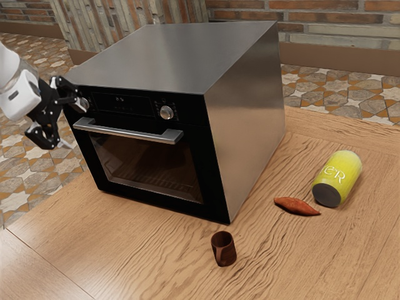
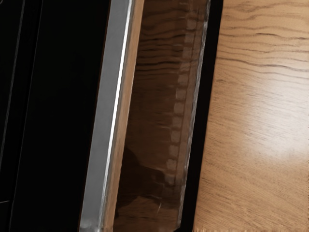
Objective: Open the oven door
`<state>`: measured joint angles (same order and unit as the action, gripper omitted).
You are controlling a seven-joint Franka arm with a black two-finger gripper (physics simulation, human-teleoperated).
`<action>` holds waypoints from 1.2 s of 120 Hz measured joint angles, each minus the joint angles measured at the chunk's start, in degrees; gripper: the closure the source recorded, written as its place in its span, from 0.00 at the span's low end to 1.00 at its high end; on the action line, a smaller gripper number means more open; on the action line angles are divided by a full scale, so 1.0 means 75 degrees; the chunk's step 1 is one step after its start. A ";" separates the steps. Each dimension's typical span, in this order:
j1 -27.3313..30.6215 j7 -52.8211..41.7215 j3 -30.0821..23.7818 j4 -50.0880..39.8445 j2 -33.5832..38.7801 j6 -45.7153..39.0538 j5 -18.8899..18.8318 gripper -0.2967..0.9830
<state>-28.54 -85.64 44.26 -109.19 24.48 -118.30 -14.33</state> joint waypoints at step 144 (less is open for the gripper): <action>0.3155 -0.0293 -0.3990 -0.4330 0.6644 0.1060 -0.0336 0.26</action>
<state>-4.88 -87.84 14.34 -141.66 74.31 -110.35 -16.85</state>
